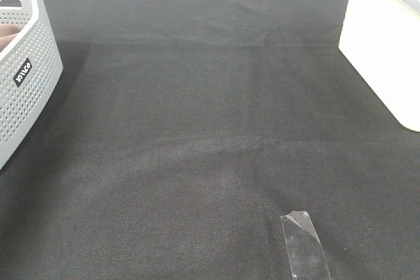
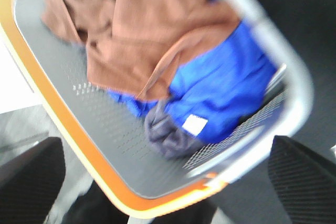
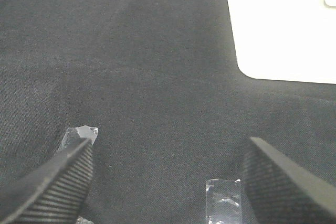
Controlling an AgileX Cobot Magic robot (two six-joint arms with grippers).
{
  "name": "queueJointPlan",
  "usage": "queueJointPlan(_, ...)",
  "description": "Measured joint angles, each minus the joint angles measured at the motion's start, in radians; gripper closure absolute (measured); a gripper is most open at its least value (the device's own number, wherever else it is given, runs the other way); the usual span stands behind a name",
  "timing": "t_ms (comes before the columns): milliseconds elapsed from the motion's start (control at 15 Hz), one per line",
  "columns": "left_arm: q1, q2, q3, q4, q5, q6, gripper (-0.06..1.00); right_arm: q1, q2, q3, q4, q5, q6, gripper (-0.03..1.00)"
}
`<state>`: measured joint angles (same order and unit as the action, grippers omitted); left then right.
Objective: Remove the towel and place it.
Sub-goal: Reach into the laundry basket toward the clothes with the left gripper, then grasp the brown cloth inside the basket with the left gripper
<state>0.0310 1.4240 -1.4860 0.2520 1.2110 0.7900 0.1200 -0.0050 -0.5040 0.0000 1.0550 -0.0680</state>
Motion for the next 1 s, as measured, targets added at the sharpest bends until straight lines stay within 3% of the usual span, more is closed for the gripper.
queueJointPlan(333, 0.136, 0.308, -0.035, 0.005, -0.022, 0.105, -0.03, 0.000, 0.000, 0.000, 0.000, 0.000, 0.000, 0.25)
queueJointPlan(600, 0.185, 0.455, -0.038, 0.009, -0.114, 0.157, -0.03, 0.000, 0.000, 0.000, 0.000, 0.000, 0.000, 0.25)
queueJointPlan(1000, 0.204, 0.634, -0.131, 0.008, -0.129, 0.167, -0.03, 0.000, 0.000, 0.000, 0.000, 0.000, 0.000, 0.25)
